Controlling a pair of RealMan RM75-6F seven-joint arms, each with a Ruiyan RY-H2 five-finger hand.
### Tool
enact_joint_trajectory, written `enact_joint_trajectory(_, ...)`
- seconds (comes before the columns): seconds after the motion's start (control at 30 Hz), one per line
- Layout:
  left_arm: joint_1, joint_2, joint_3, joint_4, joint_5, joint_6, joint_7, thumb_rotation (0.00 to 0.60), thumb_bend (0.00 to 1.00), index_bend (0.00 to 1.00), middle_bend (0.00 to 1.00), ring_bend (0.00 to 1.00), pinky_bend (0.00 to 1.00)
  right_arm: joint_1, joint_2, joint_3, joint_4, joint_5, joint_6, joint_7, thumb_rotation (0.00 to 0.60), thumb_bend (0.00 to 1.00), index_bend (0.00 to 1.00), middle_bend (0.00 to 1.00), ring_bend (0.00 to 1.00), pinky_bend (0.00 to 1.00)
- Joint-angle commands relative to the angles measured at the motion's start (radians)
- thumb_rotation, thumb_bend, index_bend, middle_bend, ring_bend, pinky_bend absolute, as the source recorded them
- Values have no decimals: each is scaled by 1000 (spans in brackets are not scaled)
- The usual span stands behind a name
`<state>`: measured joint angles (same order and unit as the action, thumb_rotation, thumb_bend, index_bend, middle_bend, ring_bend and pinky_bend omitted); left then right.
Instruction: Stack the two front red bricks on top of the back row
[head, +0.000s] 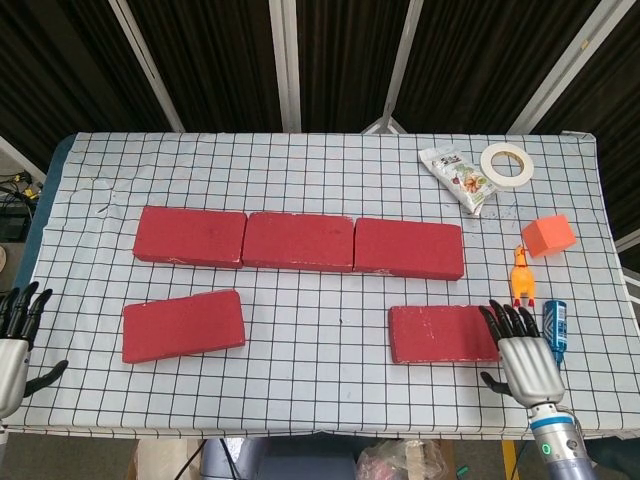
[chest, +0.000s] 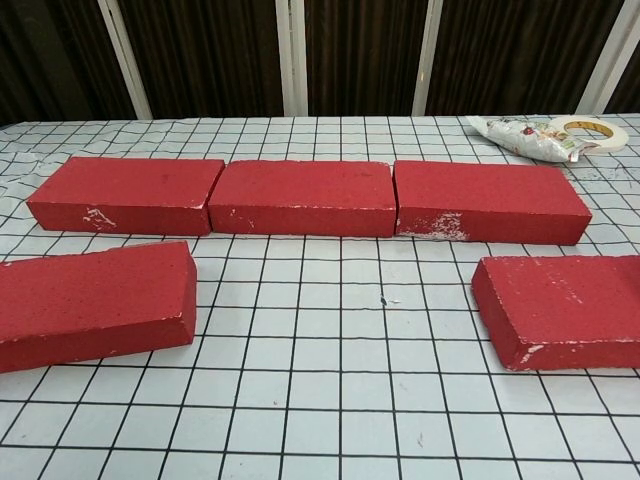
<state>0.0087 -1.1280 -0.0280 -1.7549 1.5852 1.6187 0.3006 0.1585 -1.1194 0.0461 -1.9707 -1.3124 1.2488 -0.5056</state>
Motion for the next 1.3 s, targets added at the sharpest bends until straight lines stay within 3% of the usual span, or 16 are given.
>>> enact_joint_trajectory(0.03,1,-1,1,-2,2,2,1,600,0,65,0,0,91,87,69,33,-100,163,-102,-122,600,236,0,0,0,0)
enact_joint_trajectory(0.27,0,-1,-3,-4,-13,-4,4,600,0,65,0,0,91,199,85,67,-191,404,-147,-252,600,236,0,0,0,0)
enact_joint_trajectory(0.6,0,2,-6,-5,-20,-5,2,600,0,64,0,0,92,339,44,65,-163,604,-192,-296,600,235,0,0,0,0)
enact_joint_trajectory(0.87,-2,-1,-8,-5,-26,-7,16,600,0,63,0,0,92,393,-10,33,-101,658,-187,-292,600,236,0,0,0,0)
enact_joint_trajectory(1.3,0,-15,-7,-7,-24,-1,46,600,0,62,0,0,92,415,-74,-15,8,620,-194,-217,600,236,0,0,0,0)
